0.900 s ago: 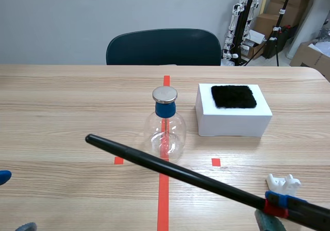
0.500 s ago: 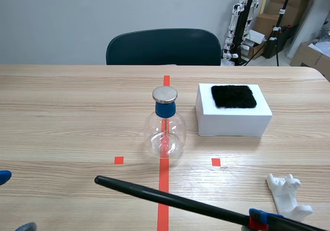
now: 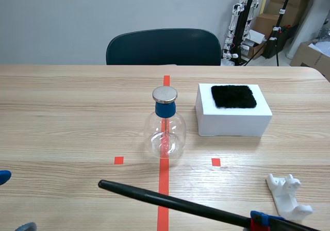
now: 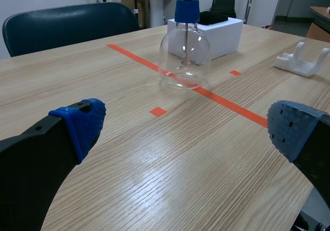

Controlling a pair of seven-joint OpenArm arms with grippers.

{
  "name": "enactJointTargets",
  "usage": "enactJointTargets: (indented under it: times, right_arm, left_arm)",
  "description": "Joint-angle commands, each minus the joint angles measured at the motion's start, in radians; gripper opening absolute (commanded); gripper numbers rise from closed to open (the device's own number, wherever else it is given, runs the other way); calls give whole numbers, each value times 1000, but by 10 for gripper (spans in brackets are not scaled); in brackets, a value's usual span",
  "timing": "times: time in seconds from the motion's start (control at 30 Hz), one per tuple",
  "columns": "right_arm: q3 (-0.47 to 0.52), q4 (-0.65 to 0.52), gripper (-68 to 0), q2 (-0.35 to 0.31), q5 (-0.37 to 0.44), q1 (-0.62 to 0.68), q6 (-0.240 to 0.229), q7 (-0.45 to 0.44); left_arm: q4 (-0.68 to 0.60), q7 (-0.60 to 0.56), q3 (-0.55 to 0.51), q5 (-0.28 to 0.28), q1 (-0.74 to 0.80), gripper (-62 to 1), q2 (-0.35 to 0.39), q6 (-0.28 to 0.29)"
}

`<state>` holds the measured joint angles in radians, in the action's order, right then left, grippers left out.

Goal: Do the electroscope experiment. move the rod toward and away from the electroscope

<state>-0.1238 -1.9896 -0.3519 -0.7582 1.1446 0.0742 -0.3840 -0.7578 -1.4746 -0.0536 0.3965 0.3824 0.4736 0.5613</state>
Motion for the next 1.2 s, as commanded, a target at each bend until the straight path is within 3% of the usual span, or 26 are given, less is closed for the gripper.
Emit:
enactJointTargets:
  times: [0.0,0.07,0.17,0.23,0.33,0.4,0.5,0.83,1.07,1.17]
  right_arm:
    - [7,-28,-653,0,6,2,14,-8]
    - [7,-29,-653,0,7,2,16,-8]
    - [14,-32,-653,0,11,0,64,-8]
    - [14,-40,-653,0,11,-7,119,-3]
    - [19,-53,-653,0,11,-35,256,31]
    - [38,-59,-653,0,11,-63,322,47]
    - [81,-59,-653,0,11,-105,384,74]
    - [306,-58,-653,-31,45,-280,393,263]
    - [380,-57,-653,-215,4,-320,391,416]
    - [348,-57,-653,-278,-73,-367,351,499]
  left_arm:
    - [-9,-17,-1,-11,0,14,6,2]
    - [-9,-17,-1,-11,0,14,6,2]
    - [-9,-17,-1,-11,0,14,6,2]
    - [-9,-17,-1,-11,0,14,6,2]
    - [-9,-17,-1,-11,0,14,6,2]
    - [-9,-17,-1,-11,0,14,6,2]
    - [-9,-17,-1,-11,0,14,6,2]
    - [-9,-17,-1,-11,0,14,6,2]
    - [-9,-17,-1,-10,0,14,6,2]
    - [-9,-17,-1,-11,0,14,6,2]
